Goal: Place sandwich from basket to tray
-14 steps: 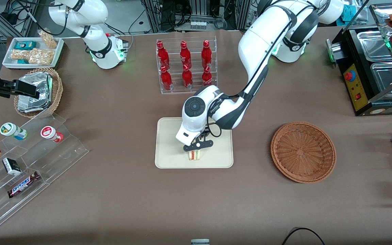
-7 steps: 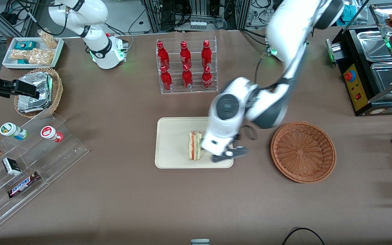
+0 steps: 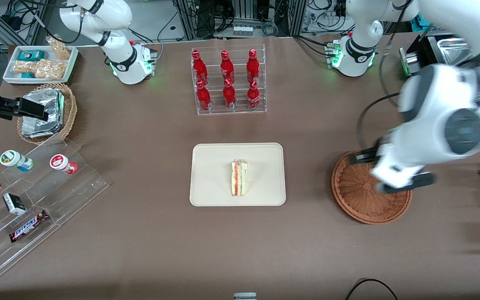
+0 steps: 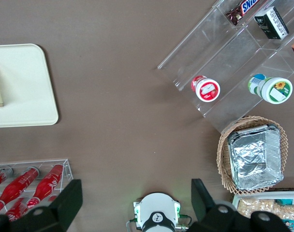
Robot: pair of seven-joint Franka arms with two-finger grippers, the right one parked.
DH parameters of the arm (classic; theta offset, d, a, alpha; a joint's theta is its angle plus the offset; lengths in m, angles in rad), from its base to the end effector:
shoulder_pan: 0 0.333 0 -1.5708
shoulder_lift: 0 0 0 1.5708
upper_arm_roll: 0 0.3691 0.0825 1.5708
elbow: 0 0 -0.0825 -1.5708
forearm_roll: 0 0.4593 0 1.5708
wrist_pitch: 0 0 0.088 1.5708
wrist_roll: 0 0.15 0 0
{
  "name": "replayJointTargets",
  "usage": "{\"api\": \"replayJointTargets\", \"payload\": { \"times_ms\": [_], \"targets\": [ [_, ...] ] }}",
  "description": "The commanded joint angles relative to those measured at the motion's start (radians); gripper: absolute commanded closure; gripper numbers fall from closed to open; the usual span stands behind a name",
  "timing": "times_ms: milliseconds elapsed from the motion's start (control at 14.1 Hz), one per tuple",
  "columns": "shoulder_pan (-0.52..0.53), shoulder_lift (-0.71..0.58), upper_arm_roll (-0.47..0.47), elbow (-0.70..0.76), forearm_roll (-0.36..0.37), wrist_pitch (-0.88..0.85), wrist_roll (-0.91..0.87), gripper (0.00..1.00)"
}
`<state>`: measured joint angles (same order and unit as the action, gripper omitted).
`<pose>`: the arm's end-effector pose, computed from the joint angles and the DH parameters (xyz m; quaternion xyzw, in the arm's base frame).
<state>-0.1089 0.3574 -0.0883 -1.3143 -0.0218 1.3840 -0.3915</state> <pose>0.7006 -0.1338 0.5179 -0.9847 -0.0960 0.1442 0.0160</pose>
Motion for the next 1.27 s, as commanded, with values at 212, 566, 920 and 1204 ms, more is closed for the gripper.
{"api": "replayJointTargets", "payload": {
  "times_ms": [212,566,920,1204],
  "targets": [
    [0.236,-0.242,-0.013,-0.169,0.005,-0.111,0.239,0.0],
    [0.227,-0.255,-0.043,-0.087,0.003,-0.227,0.243,0.0],
    [0.229,-0.245,-0.059,-0.043,-0.004,-0.223,0.238,0.0],
    [0.224,-0.232,-0.06,-0.033,-0.009,-0.214,0.195,0.0]
  ]
}}
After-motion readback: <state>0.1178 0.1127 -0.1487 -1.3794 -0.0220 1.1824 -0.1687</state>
